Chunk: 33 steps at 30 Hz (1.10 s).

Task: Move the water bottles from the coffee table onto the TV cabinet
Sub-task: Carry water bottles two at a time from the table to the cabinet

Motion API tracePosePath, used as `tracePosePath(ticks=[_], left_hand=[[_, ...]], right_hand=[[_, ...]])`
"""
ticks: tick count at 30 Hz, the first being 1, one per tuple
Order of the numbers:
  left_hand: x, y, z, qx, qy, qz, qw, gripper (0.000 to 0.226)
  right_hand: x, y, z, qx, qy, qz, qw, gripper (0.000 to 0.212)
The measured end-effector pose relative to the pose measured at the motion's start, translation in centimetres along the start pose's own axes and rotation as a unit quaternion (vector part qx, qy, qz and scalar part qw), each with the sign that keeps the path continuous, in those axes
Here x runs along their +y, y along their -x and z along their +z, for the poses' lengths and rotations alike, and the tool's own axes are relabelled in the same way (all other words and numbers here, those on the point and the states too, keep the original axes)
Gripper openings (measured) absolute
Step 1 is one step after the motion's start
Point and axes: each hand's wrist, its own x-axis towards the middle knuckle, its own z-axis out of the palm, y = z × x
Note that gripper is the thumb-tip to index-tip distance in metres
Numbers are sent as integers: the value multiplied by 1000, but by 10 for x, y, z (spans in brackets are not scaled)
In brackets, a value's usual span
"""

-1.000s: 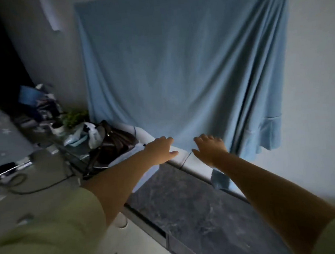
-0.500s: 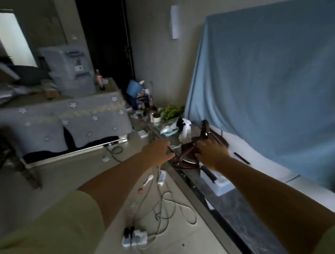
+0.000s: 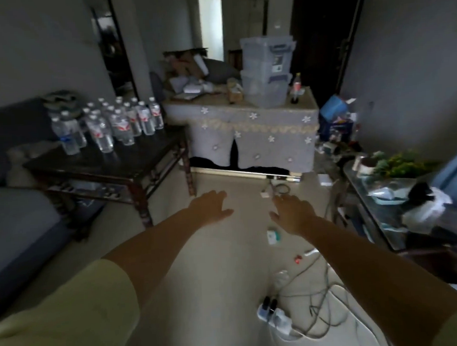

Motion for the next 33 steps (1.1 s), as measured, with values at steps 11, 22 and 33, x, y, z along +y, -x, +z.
tracePosePath(ticks=[11,22,33], left_hand=[[-109,-61,-44,46,5,-136,990,65],[-227,-81,-57,61,51,-250,965,52],[-414,-167,-103,37,29,-242,969,56]], right_hand=[[-72,-190,-22,4,15,-156,988,47],[-199,-300,-24,-8,13,-277,961,47],[-329,-459,-35,-42,-36,-228,972,42]])
